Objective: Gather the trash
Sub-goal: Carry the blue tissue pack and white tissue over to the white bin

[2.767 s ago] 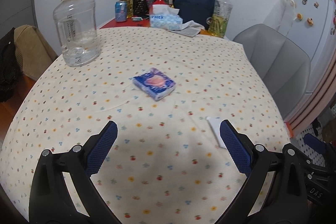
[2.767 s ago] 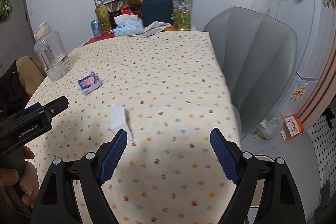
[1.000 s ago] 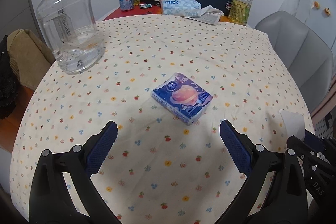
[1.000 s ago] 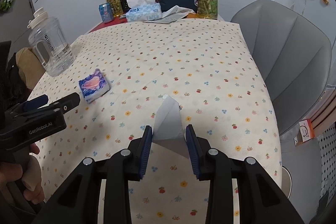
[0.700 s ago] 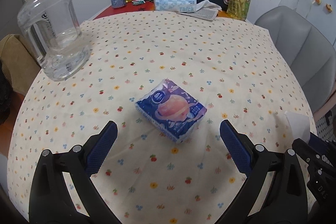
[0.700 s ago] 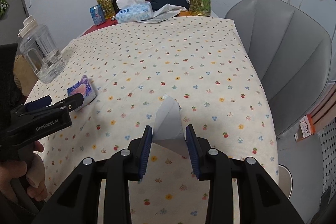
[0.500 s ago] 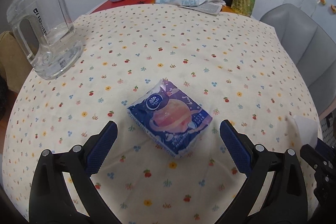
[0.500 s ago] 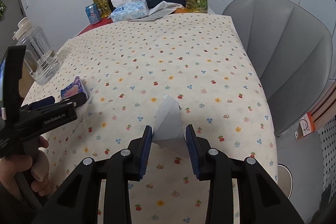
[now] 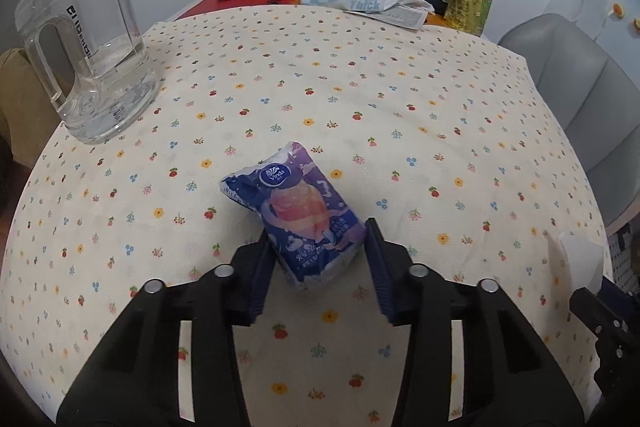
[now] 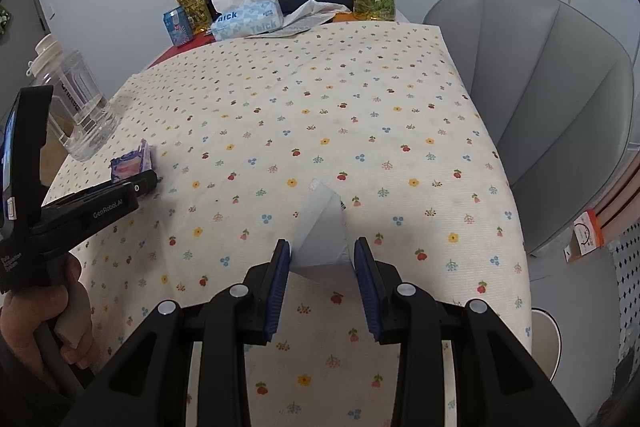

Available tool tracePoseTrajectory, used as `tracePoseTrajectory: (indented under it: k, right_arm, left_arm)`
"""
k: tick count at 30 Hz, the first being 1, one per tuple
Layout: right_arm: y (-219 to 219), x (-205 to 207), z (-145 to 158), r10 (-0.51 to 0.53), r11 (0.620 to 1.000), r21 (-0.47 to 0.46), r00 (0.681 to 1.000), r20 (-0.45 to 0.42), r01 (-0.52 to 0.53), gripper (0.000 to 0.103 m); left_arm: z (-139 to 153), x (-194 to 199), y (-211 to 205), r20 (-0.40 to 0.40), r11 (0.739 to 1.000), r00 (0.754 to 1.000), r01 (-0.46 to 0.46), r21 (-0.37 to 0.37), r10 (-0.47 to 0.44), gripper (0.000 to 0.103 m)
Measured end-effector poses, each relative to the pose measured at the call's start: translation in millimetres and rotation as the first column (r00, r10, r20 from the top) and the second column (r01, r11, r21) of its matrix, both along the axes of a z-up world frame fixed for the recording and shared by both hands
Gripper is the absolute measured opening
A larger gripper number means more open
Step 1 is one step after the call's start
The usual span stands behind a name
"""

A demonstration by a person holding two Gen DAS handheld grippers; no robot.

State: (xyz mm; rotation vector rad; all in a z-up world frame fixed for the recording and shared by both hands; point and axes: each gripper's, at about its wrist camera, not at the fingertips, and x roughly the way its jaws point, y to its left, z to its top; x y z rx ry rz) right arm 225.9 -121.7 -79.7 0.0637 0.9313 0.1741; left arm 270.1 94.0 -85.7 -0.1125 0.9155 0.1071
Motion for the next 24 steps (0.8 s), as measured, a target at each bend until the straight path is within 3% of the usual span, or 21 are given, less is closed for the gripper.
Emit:
tracePoseTrajectory:
  k: [11, 24]
  right_arm:
    - [-19, -39, 21, -0.012, 1.0, -0.018, 0.999, 0.041, 0.013, 0.033]
    - [-58, -92, 49, -0.061, 0.998, -0.002, 0.991, 0.115, 0.062, 0.033]
  left_arm:
    - [11, -44, -13, 0.035, 1.0, 0.999, 0.002, -0.026, -0.001, 0.034]
    - [48, -90, -51, 0.117, 0.998, 0.991, 0.058, -0.007, -0.056, 0.034]
